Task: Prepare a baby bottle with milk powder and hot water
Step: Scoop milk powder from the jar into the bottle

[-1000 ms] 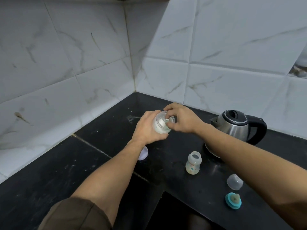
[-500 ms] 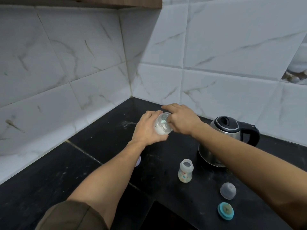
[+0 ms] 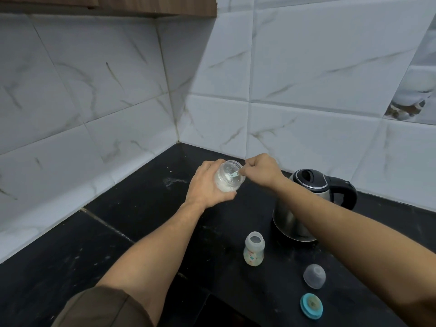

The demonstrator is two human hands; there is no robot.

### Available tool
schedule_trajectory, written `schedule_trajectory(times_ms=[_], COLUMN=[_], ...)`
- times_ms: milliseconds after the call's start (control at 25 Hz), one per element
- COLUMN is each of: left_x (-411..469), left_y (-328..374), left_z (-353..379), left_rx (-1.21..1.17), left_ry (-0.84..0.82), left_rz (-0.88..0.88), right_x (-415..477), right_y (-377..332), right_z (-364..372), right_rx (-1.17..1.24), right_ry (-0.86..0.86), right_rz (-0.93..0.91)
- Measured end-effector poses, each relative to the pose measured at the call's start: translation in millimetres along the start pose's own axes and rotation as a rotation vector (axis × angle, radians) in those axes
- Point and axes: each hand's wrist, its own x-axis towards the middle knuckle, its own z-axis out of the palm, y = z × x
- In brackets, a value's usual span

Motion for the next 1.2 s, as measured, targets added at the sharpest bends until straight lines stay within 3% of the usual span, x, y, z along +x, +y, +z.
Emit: schedule_trajectory(times_ms=[120, 240, 800, 1200], left_x=[-1, 0, 0, -4], left_y=[1, 4, 21, 23], left_z=[1, 0, -3, -5], left_rx=[-0.070, -0.105, -0.154, -0.178], left_ry=[0.042, 0.049, 0.055, 0.025], left_rz=[-0.026, -0.060, -0.050, -0.049], right_x=[-1, -5, -30, -38], right_y=[6, 13, 24, 30], right_z=[-7, -11, -22, -20], right_rx=[0.259, 0.339, 0.209, 0.242], right_ry=[0.012, 0.009, 0.120, 0.101], right_rz=[0.104, 0.105, -0.168, -0.121])
